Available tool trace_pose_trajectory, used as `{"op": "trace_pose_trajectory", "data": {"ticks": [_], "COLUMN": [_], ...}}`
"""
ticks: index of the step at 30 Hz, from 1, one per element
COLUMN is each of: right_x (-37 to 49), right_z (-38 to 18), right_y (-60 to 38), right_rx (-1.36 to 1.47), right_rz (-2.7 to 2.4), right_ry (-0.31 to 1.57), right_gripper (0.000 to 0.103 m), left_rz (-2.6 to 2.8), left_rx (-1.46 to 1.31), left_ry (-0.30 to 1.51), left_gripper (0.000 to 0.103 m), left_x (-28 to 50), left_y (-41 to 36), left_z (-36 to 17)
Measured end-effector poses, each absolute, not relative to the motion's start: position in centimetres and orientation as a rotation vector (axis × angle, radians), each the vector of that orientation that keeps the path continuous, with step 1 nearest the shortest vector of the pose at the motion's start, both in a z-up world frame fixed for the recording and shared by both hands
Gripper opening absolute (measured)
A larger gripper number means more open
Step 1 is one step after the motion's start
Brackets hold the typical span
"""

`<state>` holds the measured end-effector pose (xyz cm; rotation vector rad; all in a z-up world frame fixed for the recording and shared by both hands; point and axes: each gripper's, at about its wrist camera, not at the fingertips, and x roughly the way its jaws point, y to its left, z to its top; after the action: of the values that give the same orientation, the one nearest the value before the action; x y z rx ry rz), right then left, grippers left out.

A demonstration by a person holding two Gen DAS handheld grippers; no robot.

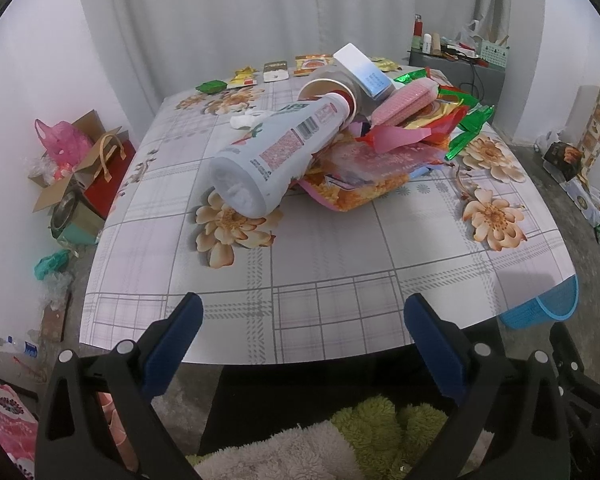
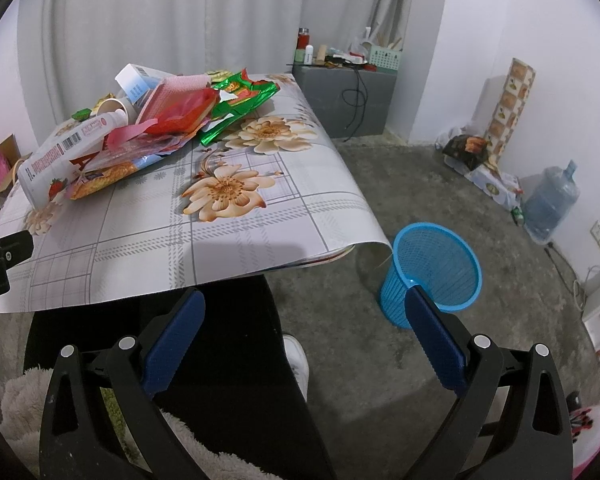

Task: Collect trash

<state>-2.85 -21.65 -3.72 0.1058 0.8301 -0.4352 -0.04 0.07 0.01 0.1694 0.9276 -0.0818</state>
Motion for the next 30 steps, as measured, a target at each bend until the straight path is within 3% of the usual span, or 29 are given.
{"op": "trace_pose_trajectory", "data": {"ticks": [30], "right_x": [-2.76], "right_z": [-4.06], "right_y": [-21.43], "right_rx": [0.119], "right_rz": [-0.436], "right_ry": [0.838], "right_gripper": [0.095], "left_rz": [-0.082], "left_rx": [0.175], "left_ry": [0.932], "left_gripper": [0.099], "left_x": [-0.04], "left_y": [0.10], "left_z": [-0.27]}}
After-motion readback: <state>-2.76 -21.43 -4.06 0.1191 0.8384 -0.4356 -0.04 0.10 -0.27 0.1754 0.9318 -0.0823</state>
